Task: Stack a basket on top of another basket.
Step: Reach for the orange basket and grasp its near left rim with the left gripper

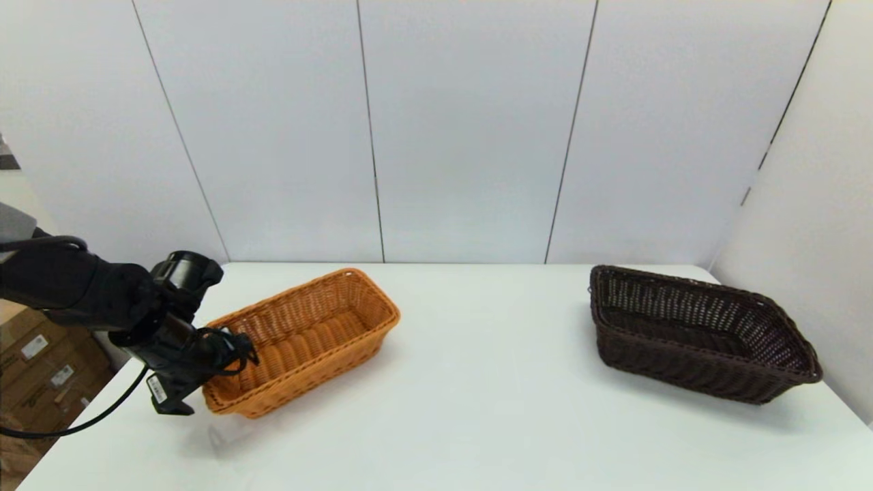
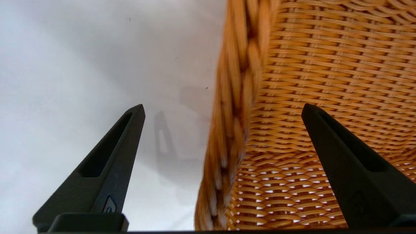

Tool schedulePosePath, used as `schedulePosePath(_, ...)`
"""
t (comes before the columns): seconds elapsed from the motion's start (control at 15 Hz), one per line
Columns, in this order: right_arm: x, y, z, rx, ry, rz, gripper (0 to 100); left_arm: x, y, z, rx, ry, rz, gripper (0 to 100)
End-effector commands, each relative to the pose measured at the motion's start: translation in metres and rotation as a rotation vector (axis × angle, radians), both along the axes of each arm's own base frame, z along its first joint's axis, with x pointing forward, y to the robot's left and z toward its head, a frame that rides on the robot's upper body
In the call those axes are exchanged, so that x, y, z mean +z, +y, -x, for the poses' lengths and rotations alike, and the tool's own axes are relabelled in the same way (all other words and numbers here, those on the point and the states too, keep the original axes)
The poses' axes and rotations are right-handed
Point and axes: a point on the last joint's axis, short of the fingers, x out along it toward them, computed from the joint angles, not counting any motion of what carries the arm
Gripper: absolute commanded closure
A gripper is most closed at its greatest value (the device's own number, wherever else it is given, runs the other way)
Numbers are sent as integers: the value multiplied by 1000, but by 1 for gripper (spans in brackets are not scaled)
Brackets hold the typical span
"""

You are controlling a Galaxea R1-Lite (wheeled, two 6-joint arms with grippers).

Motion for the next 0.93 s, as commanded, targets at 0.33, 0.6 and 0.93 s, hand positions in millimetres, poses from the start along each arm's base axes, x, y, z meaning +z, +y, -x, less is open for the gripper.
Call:
schedulePosePath(0.33,0,0,0,0,0,1,0,-6,0,1,11,16,20,0)
schedulePosePath(0.6,0,0,0,0,0,1,0,-10,-1,-1,12,19,26,0)
schedulePosePath(0.93,0,0,0,0,0,2,0,-11,-1,-2,0,16,68,100)
